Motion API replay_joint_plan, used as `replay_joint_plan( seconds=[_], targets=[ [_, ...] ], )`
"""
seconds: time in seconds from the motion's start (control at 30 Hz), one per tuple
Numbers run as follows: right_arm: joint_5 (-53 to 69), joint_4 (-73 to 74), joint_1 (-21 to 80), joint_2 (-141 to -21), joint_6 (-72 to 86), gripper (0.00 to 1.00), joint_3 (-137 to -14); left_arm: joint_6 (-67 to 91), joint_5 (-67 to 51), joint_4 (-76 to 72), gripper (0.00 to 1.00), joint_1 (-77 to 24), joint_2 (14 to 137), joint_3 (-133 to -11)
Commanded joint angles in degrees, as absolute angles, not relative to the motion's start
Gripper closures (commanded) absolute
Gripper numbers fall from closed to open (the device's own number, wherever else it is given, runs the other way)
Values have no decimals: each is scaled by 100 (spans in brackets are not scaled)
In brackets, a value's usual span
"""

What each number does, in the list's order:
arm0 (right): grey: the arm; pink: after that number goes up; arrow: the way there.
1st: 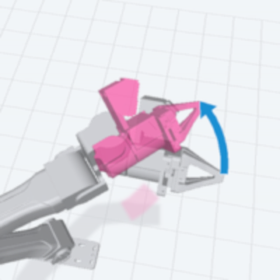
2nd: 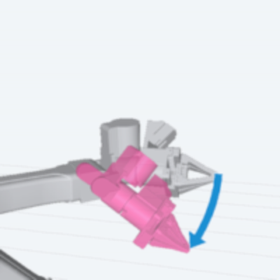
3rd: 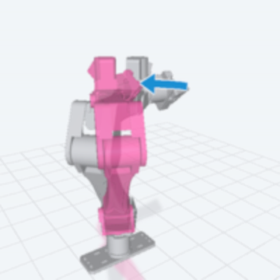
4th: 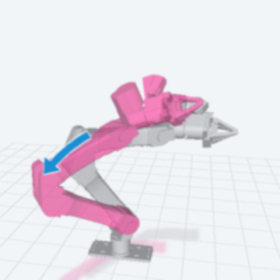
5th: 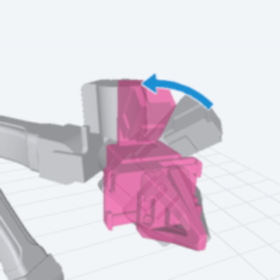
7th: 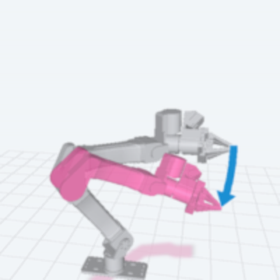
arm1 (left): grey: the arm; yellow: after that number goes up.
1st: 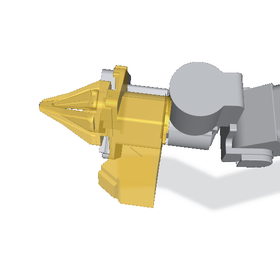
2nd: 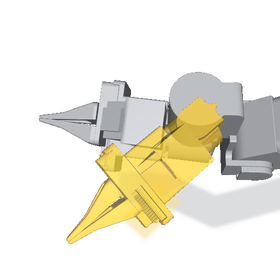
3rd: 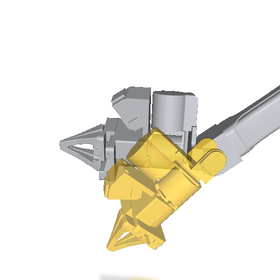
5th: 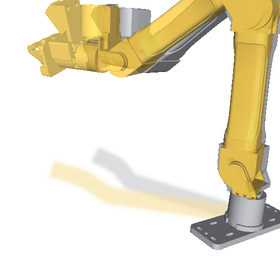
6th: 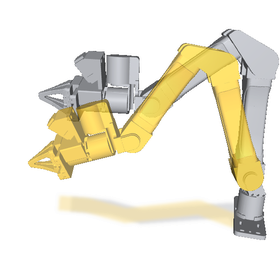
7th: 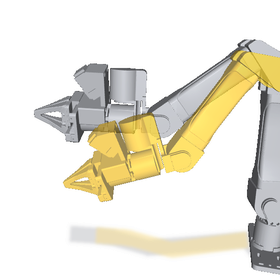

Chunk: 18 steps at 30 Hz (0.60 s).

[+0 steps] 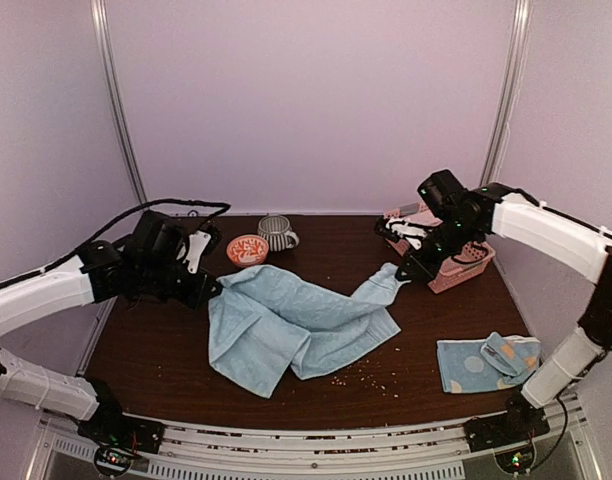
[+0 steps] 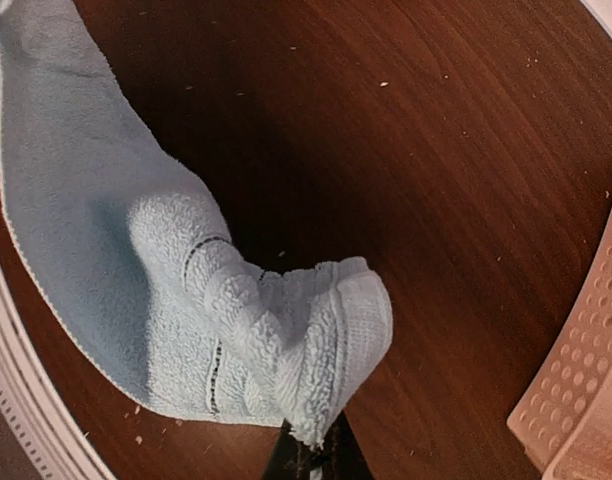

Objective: Roll the towels
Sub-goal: Place the towel at the center of the board.

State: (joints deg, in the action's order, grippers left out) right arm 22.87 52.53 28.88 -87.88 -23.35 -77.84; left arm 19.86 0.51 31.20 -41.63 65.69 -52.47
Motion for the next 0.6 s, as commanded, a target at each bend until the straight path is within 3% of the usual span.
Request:
replay_joint_plan(
  seconds=[0.0,0.13,0.23,0.37,0.57],
  targets=[
    [1678,5269,2791,-10625,-1676,100,-8985,1301,-1195,2176,100,-3183,7949,-5414],
    [1373,5248,2684,-11756,-1310,100,-10185,1036,-1027,2411,97,-2807,9180,-6191],
    [1128,5251,2617,-12246,-1106,84,-10797,1060,-604,2529,67,-2774,9463,-6447],
    [1202,5226,2569,-11967,-1151,69,-10514,1219,-461,2611,48,-2889,8912,-6311],
    [905,4807,2520,-10757,-1475,55,-9005,1228,-226,3001,52,-3389,8022,-5958]
  ],
)
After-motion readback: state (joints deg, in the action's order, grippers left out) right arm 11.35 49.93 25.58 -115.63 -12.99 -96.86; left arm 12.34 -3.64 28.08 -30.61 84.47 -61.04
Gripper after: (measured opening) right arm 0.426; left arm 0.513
